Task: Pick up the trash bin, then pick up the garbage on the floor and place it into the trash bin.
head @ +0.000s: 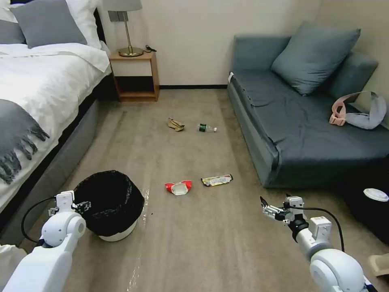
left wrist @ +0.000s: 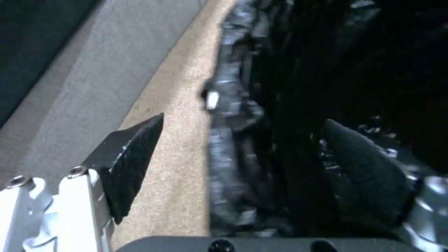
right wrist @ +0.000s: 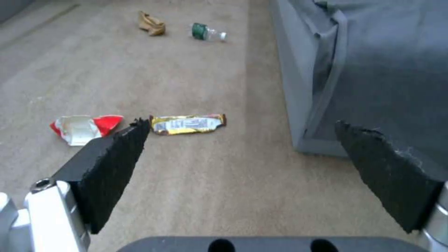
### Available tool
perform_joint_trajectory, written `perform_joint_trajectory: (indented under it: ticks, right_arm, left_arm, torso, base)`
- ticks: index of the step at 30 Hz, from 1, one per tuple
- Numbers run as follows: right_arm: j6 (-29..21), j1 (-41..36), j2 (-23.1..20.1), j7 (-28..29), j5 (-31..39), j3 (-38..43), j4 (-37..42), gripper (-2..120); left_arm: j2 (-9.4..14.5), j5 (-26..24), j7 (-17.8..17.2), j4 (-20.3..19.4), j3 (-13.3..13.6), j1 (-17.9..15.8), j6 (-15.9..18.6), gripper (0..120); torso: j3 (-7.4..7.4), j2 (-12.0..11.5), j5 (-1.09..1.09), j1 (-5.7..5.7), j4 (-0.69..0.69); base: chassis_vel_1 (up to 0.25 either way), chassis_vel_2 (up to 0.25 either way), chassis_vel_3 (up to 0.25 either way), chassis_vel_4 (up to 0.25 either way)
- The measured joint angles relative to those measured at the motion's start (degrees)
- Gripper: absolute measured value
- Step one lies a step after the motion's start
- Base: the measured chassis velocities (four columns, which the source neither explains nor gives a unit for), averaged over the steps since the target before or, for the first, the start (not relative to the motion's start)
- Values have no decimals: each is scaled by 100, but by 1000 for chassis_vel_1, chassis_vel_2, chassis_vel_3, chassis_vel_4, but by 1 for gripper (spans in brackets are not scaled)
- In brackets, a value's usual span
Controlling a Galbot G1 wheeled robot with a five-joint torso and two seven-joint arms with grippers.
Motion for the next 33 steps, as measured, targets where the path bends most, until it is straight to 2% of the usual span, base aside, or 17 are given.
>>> perform_joint_trajectory:
  ticks: [1, 7, 15, 17, 21, 24, 25, 27, 28, 33]
  right_arm:
    - [0, 0, 0, 0, 0, 0, 0, 100]
    - [-82, -26, 1, 30, 44, -1, 137, 100]
    - [-90, -236, 11, 54, 24, 22, 229, 100]
    - [-99, -263, 19, 74, 26, 22, 243, 100]
    - [-117, -313, 49, 107, 33, 5, 276, 100]
    - [-128, -315, 66, 122, 70, -16, 290, 100]
    - [-128, -315, 66, 122, 70, -16, 290, 100]
    - [-128, -302, 71, 127, 95, -23, 290, 100]
    - [-128, -302, 71, 127, 95, -23, 290, 100]
    - [-106, -328, 73, 127, 148, 12, 342, 100]
  left_arm:
    - [0, 0, 0, 0, 0, 0, 0, 89]
    - [-66, 233, 129, 207, 132, -40, -9, 65]
    - [-94, 338, 296, 79, 80, 139, -217, 36]
    - [-99, 365, 327, 18, 47, 206, -257, 34]
    - [-154, 599, 393, -250, -102, 453, -379, 26]
    - [-269, 786, 440, -731, -297, 759, -480, 15]
    - [-269, 786, 440, -731, -297, 759, -480, 15]
    - [-336, 949, 427, -1053, -382, 941, -592, 10]
    - [-336, 949, 427, -1053, -382, 941, -592, 10]
    - [-473, 1415, 390, -1709, -453, 1313, -698, 4]
  torso:
    - [0, 0, 0, 0, 0]
    - [-1, 1, 6, 0, 1]
    - [-2, 2, 2, -1, 0]
    - [-2, 2, 2, -1, 0]
    - [-1, 2, -4, -1, 0]
    - [0, 0, -11, 0, -1]
    - [0, 0, -11, 0, -1]
    - [0, 1, -2, -1, -1]
    - [0, 1, -2, -1, -1]
    - [0, 0, -2, 0, 1]
  base:
    - [0, 0, 0, 0]
    - [0, 0, 0, 0]
    - [0, 0, 0, 0]
    - [0, 0, 0, 0]
    - [0, 0, 0, 0]
    - [0, 0, 0, 0]
    - [0, 0, 0, 0]
    - [0, 0, 0, 0]
    - [0, 0, 0, 0]
    - [0, 0, 0, 0]
